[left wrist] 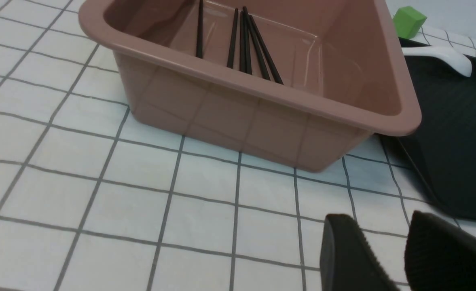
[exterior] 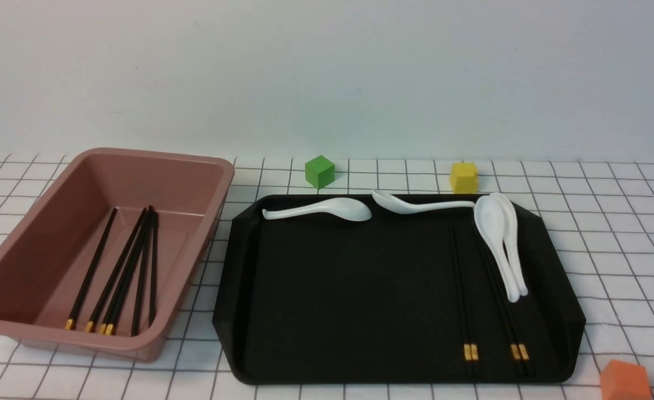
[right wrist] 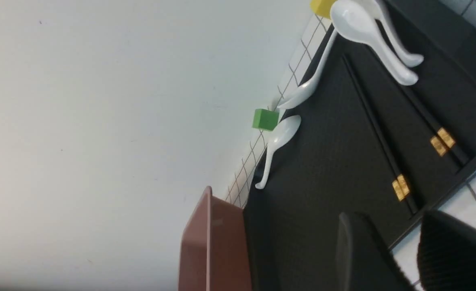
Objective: On white black tablecloth take chopsticks from black tray and put them in box.
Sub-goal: 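Move the gripper over the chopsticks on the black tray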
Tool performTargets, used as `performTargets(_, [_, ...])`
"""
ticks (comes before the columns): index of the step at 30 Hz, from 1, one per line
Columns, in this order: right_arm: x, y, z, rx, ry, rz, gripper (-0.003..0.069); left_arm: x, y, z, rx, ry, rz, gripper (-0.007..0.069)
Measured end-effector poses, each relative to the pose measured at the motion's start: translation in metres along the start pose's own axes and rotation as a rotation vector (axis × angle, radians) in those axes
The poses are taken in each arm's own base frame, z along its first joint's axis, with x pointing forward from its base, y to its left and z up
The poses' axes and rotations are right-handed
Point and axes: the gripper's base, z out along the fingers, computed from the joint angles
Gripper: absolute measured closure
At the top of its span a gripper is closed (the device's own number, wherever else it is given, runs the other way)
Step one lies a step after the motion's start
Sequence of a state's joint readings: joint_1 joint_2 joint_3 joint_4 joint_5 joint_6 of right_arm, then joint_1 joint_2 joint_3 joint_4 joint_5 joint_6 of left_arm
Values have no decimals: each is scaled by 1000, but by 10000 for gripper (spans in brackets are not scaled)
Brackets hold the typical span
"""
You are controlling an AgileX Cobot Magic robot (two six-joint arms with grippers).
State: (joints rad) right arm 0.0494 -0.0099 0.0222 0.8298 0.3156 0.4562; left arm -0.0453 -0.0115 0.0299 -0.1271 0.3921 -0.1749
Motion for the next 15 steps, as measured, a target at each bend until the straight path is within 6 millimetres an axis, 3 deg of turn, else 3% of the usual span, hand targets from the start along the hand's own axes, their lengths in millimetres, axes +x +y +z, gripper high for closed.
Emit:
performTargets(2, [-2, 8, -2, -24, -7, -69, 426, 0, 0, 0, 0, 0, 0, 386])
performTargets(6, [-17, 57, -13, -118, -80, -321, 498, 0, 0, 0, 0, 0, 0, 386])
performTargets(7, [-18, 60, -14, -126, -84, -332, 505, 0, 0, 0, 0, 0, 0, 386])
performTargets(9, [-27, 86, -10, -75, -69, -517, 599, 0, 0, 0, 0, 0, 0, 386])
performTargets(11, [-32, 100, 0, 15, 19, -639, 659, 0, 0, 0, 0, 0, 0, 386])
performTargets(15, [-41, 107, 34, 332, 360, -807, 665, 0, 0, 0, 0, 0, 0, 386])
